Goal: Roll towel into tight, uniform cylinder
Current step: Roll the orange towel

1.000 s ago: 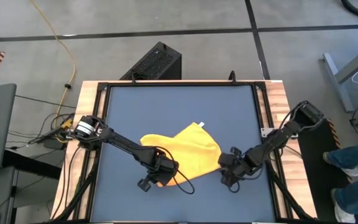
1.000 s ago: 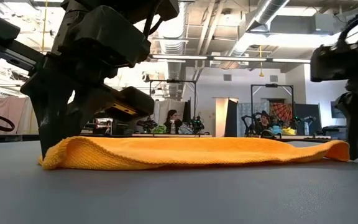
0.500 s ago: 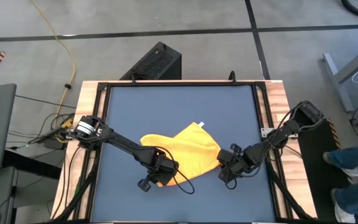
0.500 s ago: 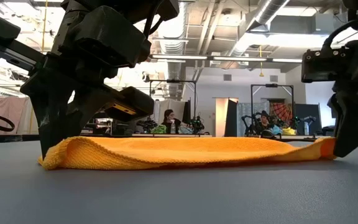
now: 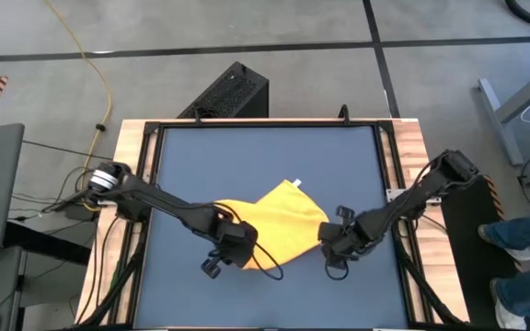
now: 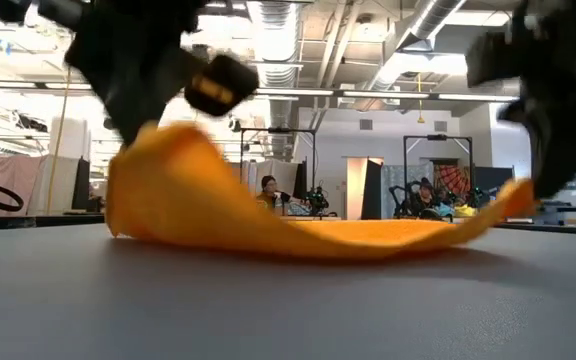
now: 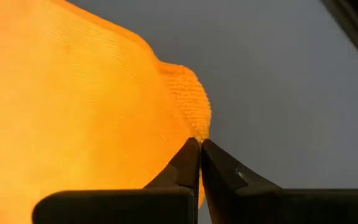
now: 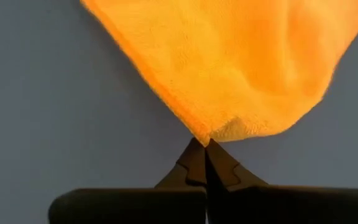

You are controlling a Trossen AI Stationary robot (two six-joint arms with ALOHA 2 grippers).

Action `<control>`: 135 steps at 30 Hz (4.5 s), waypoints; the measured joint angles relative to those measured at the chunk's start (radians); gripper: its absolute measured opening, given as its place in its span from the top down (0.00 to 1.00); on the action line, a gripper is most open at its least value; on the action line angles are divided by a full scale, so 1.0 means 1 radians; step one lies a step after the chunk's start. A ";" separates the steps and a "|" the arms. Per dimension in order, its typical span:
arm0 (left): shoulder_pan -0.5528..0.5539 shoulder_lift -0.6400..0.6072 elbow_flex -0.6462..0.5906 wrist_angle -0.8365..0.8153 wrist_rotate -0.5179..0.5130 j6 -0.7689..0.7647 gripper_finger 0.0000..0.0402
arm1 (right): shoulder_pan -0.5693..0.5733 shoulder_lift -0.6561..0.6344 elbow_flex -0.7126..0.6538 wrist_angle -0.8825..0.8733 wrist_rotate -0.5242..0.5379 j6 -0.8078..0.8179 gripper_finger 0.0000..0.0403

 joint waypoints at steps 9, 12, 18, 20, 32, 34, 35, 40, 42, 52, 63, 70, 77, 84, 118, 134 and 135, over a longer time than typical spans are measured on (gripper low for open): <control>0.000 -0.275 0.000 -0.063 -0.186 -0.002 1.00 | -0.079 -0.001 0.375 -0.391 0.064 -0.411 0.98; 0.001 -0.379 0.000 -0.067 -0.226 -0.007 1.00 | -0.125 -0.001 0.459 -0.444 0.095 -0.583 0.98; 0.037 -0.565 0.000 -0.103 -0.399 0.006 1.00 | -0.263 -0.001 0.563 -0.485 0.240 -0.930 0.98; 0.074 -0.616 -0.004 -0.120 -0.460 0.009 1.00 | -0.323 -0.001 0.581 -0.484 0.325 -1.028 0.98; 0.479 -0.843 -0.043 -0.004 -0.292 0.180 1.00 | -0.612 -0.002 0.666 -0.390 0.679 -1.151 0.98; 0.495 -0.852 -0.044 -0.028 -0.163 0.141 1.00 | -0.586 -0.002 0.658 -0.408 0.582 -1.084 0.98; 0.494 -0.853 -0.051 -0.037 -0.103 0.115 1.00 | -0.567 -0.002 0.647 -0.416 0.490 -1.048 0.98; 0.410 -0.841 -0.225 -0.053 0.125 -0.024 1.00 | -0.392 0.007 0.496 -0.360 0.094 -0.851 0.98; 0.341 -0.836 -0.376 0.018 0.171 -0.090 1.00 | -0.291 0.007 0.386 -0.248 -0.008 -0.786 0.98; -0.109 -0.658 -1.025 1.043 0.113 -0.628 1.00 | 0.168 0.079 0.074 0.334 -0.080 -0.419 0.98; -0.223 -0.605 -1.009 1.080 -0.071 -0.673 1.00 | 0.054 0.156 0.158 0.283 -0.077 -0.340 0.98; -0.220 -0.617 -1.008 0.965 -0.266 -0.677 1.00 | -0.165 0.154 0.171 0.094 -0.151 -0.350 0.98; -0.220 -0.707 -1.008 0.905 -0.363 -0.630 1.00 | -0.318 0.155 0.171 0.008 -0.194 -0.410 0.98; -0.206 -0.748 -1.008 0.745 -0.494 -0.700 1.00 | -0.382 0.155 0.171 0.020 -0.209 -0.415 0.92; -0.149 -0.751 -1.008 0.645 -0.629 -0.777 1.00 | -0.196 0.155 0.116 0.234 -0.110 -0.214 0.72; -0.165 -0.750 -1.008 0.507 -0.686 -0.935 1.00 | -0.113 0.153 -0.099 0.396 -0.114 -0.010 0.72; -0.169 -0.750 -1.008 0.504 -0.686 -0.945 1.00 | -0.111 0.153 -0.096 0.394 -0.114 -0.010 0.72</control>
